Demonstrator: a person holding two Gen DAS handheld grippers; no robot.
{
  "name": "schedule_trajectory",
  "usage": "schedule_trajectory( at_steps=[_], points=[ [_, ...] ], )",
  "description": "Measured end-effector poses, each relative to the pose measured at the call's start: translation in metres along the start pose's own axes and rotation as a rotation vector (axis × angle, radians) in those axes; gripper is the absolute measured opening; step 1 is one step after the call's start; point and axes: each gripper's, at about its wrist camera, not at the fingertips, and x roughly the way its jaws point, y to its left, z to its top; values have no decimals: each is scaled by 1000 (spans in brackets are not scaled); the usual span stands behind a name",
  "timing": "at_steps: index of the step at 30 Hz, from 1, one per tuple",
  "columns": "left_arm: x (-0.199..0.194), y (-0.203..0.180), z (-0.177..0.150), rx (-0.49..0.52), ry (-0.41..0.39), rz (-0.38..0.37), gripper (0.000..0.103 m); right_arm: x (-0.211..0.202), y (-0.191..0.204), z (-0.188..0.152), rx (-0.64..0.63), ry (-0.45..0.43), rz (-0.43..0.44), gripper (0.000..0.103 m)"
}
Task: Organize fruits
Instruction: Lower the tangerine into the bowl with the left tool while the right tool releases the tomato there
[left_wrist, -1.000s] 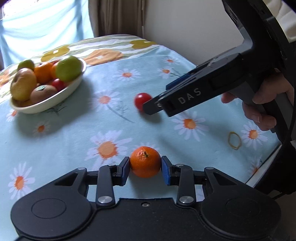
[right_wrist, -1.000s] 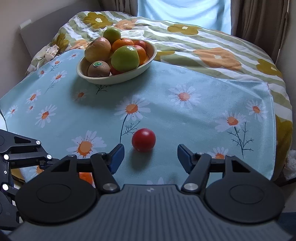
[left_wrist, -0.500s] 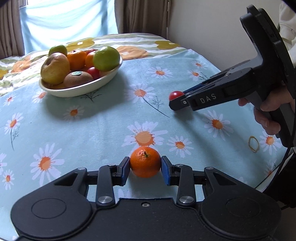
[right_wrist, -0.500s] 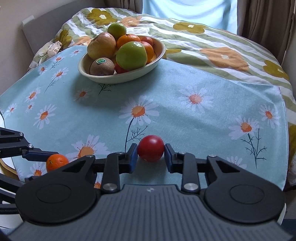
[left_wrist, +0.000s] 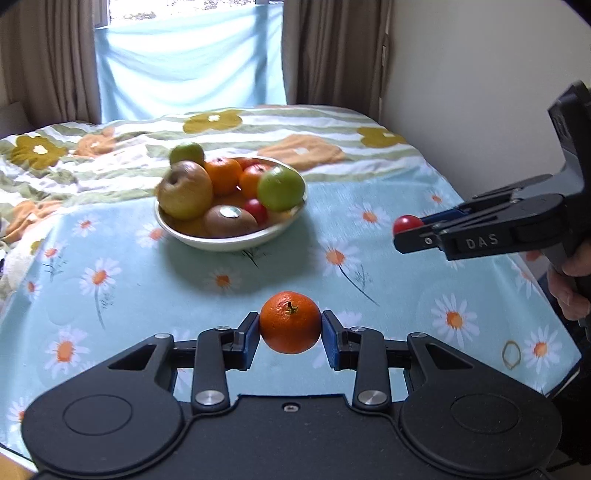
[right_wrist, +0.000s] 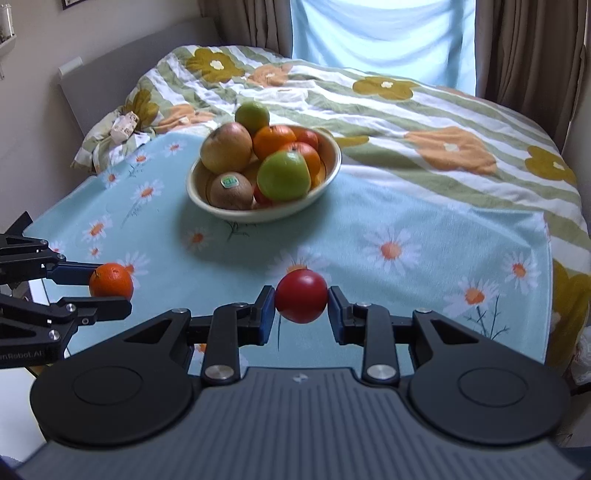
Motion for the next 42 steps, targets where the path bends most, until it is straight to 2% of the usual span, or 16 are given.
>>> schedule_trajectory(
  at_steps=[9, 17, 27, 34, 42],
  points=[
    [-19, 27, 42, -35, -89, 55, 39, -18, 12, 40, -22, -60, 11, 45],
    [-7, 48, 82, -7, -128, 50, 39, -13, 22, 75, -22, -84, 4, 45],
    [50, 72, 115, 44, -76, 16, 39, 23, 17, 114, 35, -81, -20, 45],
    [94, 74, 130, 134, -32, -17, 39, 50, 7, 136, 84, -76, -43, 45],
    [137, 63, 137, 265, 11, -38, 39, 73, -15, 146, 146, -65, -77, 45]
  ],
)
